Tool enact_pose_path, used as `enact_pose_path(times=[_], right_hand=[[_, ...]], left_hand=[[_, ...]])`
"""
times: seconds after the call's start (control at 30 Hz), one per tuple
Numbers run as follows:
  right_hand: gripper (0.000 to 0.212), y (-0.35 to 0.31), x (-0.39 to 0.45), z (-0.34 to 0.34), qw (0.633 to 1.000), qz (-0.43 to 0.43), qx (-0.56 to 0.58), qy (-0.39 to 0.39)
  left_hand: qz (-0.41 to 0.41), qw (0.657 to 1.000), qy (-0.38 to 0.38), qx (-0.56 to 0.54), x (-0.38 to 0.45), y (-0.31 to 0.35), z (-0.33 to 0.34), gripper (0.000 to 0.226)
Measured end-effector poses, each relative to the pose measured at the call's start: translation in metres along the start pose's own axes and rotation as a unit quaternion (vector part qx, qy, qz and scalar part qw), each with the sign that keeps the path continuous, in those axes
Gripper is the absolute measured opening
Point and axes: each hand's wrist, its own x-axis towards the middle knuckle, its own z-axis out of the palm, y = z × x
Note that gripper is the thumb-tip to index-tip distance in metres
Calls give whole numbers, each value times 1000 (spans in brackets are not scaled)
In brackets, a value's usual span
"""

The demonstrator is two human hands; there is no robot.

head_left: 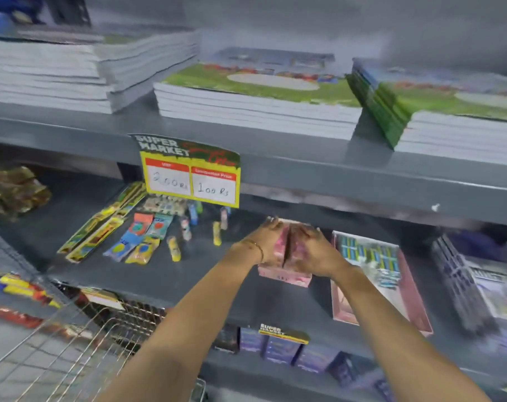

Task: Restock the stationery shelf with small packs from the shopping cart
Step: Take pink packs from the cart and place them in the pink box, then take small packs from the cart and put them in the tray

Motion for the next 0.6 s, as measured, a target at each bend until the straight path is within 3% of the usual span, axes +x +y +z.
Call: enact_pose_path(times=[0.13, 0.23, 0.33, 0.47, 0.6], right_hand=[[96, -8, 3, -4, 999, 4, 1, -38], [82, -50, -5, -11, 996, -16, 80, 23], [70, -113, -15, 8, 986, -113, 104, 65], [60, -198, -26, 93, 967, -234, 61, -78], [59, -265, -34, 207, 911, -334, -18, -244]], left_hand=[[-20, 999, 34, -31, -13, -19, 12, 98], [-47, 992, 98, -56, -52, -47, 19, 100], [-143, 971, 172, -85, -113, -84, 32, 101], [-281, 933, 193, -115, -215, -144, 67, 96], [-408, 884, 162, -159, -313, -210, 142, 96]])
